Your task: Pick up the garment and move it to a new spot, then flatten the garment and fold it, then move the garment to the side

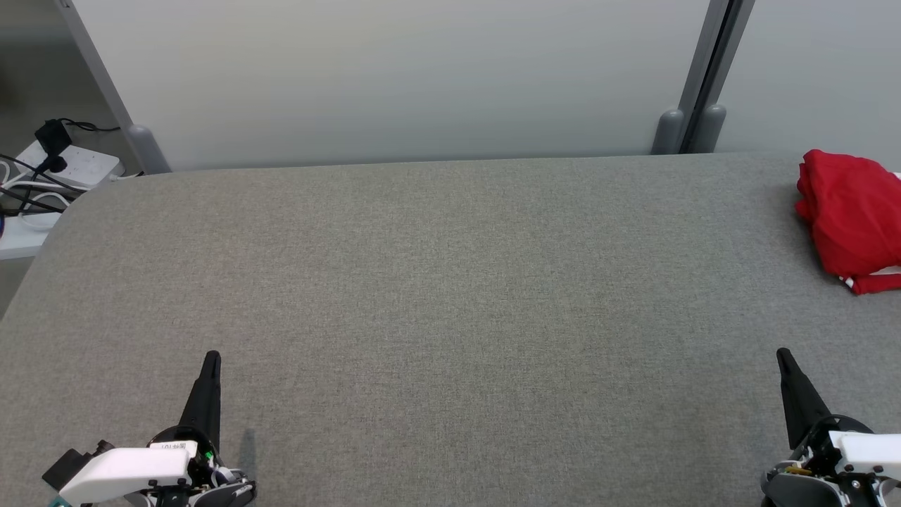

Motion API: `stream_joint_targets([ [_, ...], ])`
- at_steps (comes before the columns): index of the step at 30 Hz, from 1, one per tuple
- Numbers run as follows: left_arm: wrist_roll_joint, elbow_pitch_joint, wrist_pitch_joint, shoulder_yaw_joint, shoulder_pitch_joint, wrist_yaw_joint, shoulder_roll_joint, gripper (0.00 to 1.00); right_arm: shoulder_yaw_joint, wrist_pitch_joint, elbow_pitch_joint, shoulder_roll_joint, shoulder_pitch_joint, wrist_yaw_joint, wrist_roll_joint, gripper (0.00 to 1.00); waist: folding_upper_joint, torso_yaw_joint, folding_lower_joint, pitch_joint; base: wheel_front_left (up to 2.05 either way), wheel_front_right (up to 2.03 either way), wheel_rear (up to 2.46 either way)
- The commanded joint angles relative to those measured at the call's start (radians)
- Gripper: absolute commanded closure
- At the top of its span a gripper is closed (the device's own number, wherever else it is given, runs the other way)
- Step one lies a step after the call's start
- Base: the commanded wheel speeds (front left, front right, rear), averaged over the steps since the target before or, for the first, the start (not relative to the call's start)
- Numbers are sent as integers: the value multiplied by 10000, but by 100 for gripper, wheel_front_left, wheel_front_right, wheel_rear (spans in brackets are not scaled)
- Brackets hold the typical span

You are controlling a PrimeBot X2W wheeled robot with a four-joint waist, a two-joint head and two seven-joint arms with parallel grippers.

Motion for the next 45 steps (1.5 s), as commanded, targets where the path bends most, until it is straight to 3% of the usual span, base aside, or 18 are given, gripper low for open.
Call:
stream_joint_targets([
  [1,-51,-221,77,330,-564,-84,175,100,194,91,-252,-104,-432,2,-32,100,0,0,0,0,0,0,0],
  [45,-52,-222,76,329,-564,-84,175,100,107,161,-247,-43,-440,2,-105,100,0,0,0,0,0,0,0],
])
